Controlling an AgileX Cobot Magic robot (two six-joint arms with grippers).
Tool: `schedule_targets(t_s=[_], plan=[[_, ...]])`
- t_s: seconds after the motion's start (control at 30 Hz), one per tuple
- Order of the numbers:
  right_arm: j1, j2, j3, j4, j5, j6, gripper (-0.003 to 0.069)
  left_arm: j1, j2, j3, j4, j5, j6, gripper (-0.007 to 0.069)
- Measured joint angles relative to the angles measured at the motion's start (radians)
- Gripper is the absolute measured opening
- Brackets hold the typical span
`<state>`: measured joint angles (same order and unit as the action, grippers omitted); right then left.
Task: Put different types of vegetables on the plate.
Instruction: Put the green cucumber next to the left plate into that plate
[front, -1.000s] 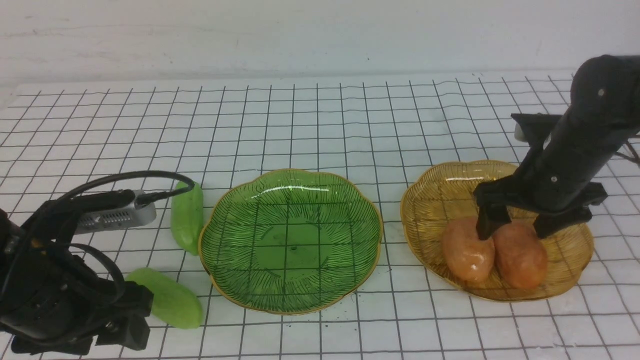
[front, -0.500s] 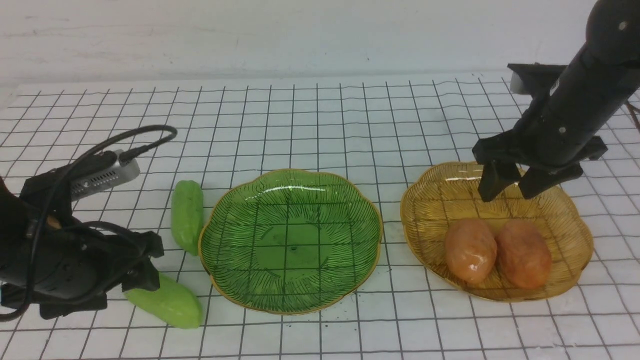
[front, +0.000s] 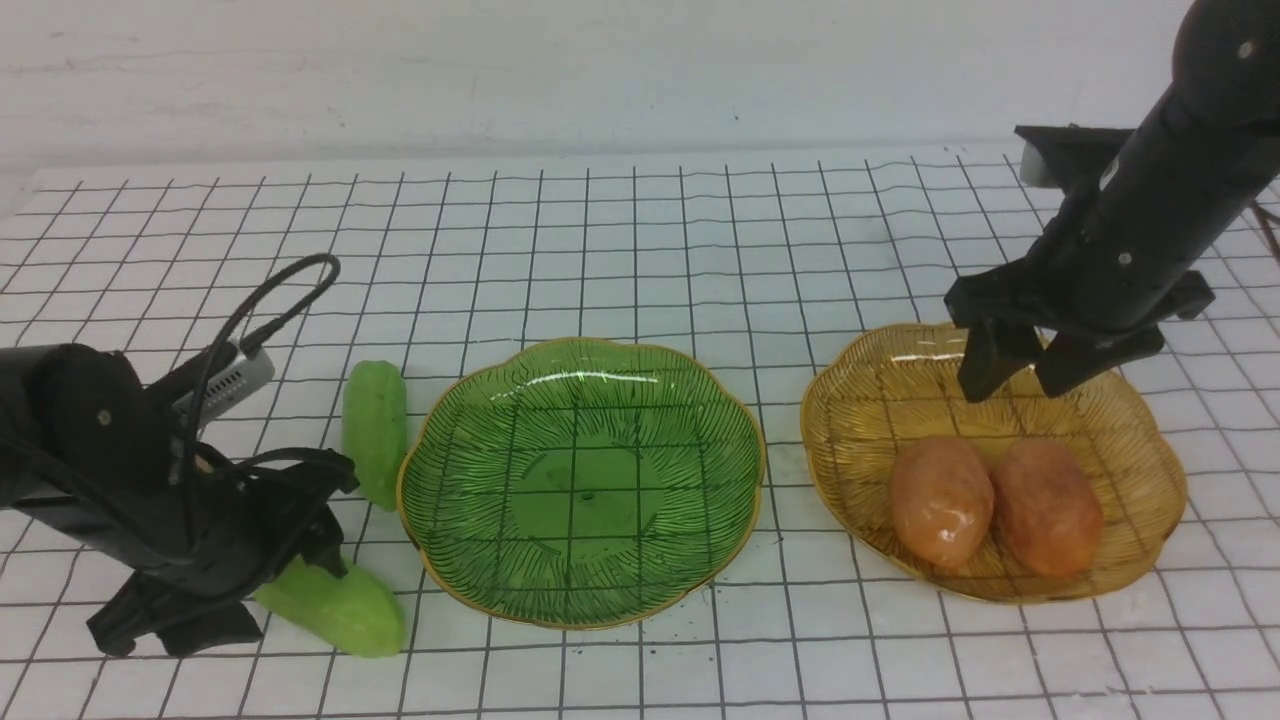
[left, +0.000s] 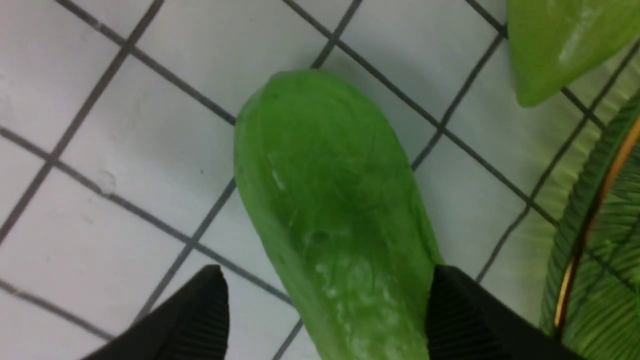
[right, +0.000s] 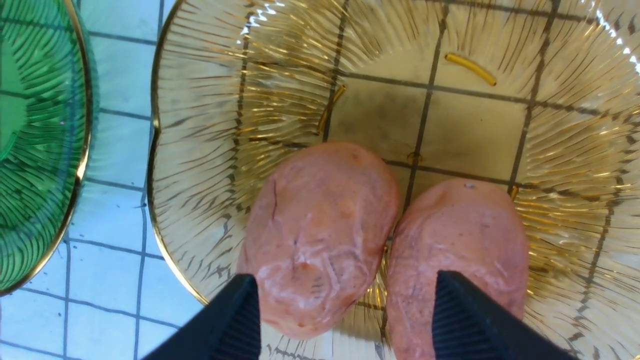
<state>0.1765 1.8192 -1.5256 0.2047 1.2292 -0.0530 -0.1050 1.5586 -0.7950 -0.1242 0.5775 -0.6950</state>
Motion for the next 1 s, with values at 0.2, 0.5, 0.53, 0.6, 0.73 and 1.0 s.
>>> schedule_targets(t_s=[0.2, 0.5, 0.53, 0.6, 0.73, 1.0], plan=[[0.000, 0.000, 0.000, 0.076, 0.000, -0.001, 0.0386, -0.001, 0.079, -0.012, -0.010, -0.058, 0.025, 0.0418], [0.000, -0.035, 0.015, 0.041, 0.000, -0.007, 0.0194, -0.002, 0.005, -0.005, 0.086, 0.066, 0.285, 0.0370], [0.000, -0.042, 0.018, 0.040, 0.000, -0.007, 0.0183, -0.002, -0.008, -0.005, 0.089, 0.076, 0.295, 0.0370], [0.000, -0.082, 0.029, 0.032, 0.004, -0.007, 0.0136, -0.001, -0.098, -0.014, 0.096, 0.146, 0.365, 0.0370], [0.000, -0.145, 0.036, 0.035, 0.007, -0.011, 0.0069, -0.038, -0.227, -0.034, 0.054, 0.209, 0.499, 0.0370], [0.000, -0.162, 0.038, 0.080, 0.008, -0.026, 0.0047, -0.156, -0.177, -0.178, -0.151, 0.294, 0.660, 0.0370]])
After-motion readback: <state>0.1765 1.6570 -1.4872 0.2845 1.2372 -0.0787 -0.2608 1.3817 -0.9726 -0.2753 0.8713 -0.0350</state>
